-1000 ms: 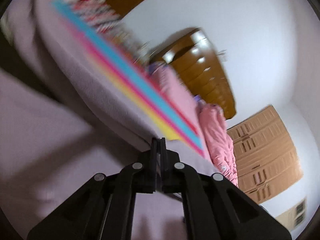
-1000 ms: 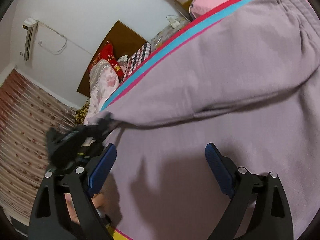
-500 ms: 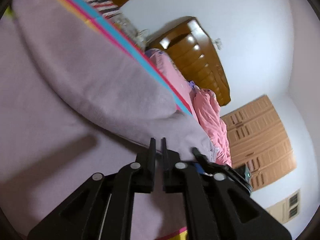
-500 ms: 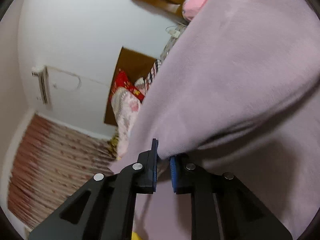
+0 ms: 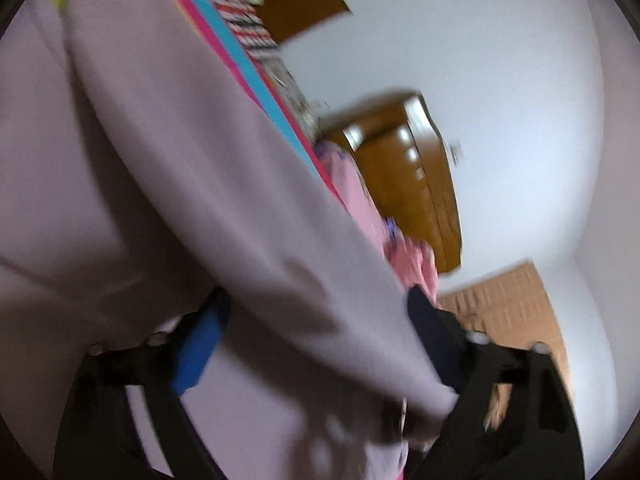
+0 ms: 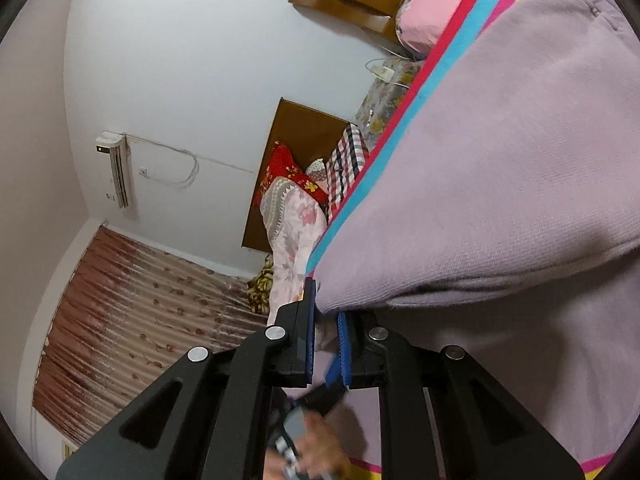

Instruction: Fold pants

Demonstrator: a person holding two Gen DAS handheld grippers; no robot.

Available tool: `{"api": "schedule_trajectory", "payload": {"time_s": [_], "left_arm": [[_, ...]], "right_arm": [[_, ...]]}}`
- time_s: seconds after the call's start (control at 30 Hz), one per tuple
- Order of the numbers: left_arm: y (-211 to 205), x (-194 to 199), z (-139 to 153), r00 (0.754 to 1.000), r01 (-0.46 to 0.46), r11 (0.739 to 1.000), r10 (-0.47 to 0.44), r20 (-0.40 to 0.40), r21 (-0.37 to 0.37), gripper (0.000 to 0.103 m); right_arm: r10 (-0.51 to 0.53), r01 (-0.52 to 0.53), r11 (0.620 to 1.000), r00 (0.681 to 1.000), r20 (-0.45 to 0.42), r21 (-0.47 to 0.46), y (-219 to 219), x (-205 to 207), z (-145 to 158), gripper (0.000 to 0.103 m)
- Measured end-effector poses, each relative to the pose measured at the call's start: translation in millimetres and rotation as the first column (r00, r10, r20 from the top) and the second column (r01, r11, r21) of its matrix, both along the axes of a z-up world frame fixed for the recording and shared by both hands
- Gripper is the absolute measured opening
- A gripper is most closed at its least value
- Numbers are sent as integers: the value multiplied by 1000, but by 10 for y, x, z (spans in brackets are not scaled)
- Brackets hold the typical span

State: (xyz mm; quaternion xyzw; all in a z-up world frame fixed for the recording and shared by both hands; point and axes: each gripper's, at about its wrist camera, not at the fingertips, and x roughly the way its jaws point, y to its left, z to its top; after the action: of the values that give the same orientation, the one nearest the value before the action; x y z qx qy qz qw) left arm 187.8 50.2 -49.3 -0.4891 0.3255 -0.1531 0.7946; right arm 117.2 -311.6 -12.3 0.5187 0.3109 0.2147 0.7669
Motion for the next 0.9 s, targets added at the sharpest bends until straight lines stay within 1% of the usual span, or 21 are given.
{"api": "schedule_trajectory", "payload": {"time_s": [0.03, 0.07, 0.1, 0.13, 0.17, 0.2, 0.23, 0.27, 0.33, 0.37, 0.4, 0.43, 0.47, 0.53, 0.6, 0.73, 0.8, 0.9], "left_arm": [[98, -12, -31, 1000, -22, 1000, 22, -7, -15, 36], [169, -29, -39, 999, -30, 1000, 30, -21, -4, 5], [217, -78, -18, 999, -33, 999, 33, -7, 4, 4], [236, -138, 45, 999, -41, 999, 41, 15, 30, 4], [208, -284, 219, 997, -44, 991, 36, 69, 125, 4], [165, -394, 350, 994, -44, 982, 24, 107, 185, 4], [135, -492, 459, 990, -42, 974, 11, 139, 224, 4], [76, -635, 624, 983, -32, 961, -20, 184, 275, 4], [-4, -835, 818, 970, -19, 939, -65, 233, 344, 4], [-75, -940, 937, 964, -9, 920, -96, 249, 391, 4], [-118, -988, 1000, 961, -3, 909, -112, 252, 416, 4], [-133, -1041, 1023, 960, 3, 905, -121, 251, 426, 4], [-138, -1074, 1059, 962, 16, 909, -127, 240, 418, 4], [-137, -1043, 1085, 967, 45, 926, -134, 215, 376, 4], [-100, -997, 1122, 971, 72, 946, -139, 194, 316, 4], [-11, -961, 1128, 975, 107, 971, -144, 169, 214, 4], [19, -922, 1137, 977, 123, 978, -149, 152, 168, 4], [8, -781, 1272, 976, 156, 977, -175, 132, 142, 4]], "right_arm": [[4, -4, 1000, 1000, -18, -6, -13, -2, -61, 14], [5, -6, 1000, 1000, -30, -9, 2, 2, -90, 14], [15, -15, 1000, 999, -52, -11, 22, 1, -150, 17], [28, -29, 1000, 995, -98, -8, 28, 10, -266, 19], [36, -36, 999, 991, -131, -4, 47, 3, -323, 20], [42, -43, 999, 985, -165, -4, 50, -15, -409, 21], [47, -51, 999, 982, -184, -13, 49, -54, -482, 21], [48, -54, 998, 980, -191, -28, 45, -104, -527, 22], [21, -36, 997, 979, -201, -72, 10, -222, -567, 33], [15, -26, 997, 985, -169, -66, -19, -282, -565, 34], [16, -26, 998, 989, -147, -64, -32, -330, -552, 42], [11, -22, 996, 992, -124, -91, -54, -403, -498, 47], [-6, -9, 991, 993, -114, -136, -63, -455, -457, 48], [-47, 26, 979, 994, -100, -204, -84, -520, -381, 56], [-61, 43, 984, 993, -99, -175, -126, -525, -407, 56], [-110, 99, 989, 989, -95, -114, -237, -517, -489, 59], [-133, 125, 990, 983, -126, -71, -281, -506, -520, 59], [-114, 106, 992, 981, -158, -61, -249, -502, -501, 63]]}}
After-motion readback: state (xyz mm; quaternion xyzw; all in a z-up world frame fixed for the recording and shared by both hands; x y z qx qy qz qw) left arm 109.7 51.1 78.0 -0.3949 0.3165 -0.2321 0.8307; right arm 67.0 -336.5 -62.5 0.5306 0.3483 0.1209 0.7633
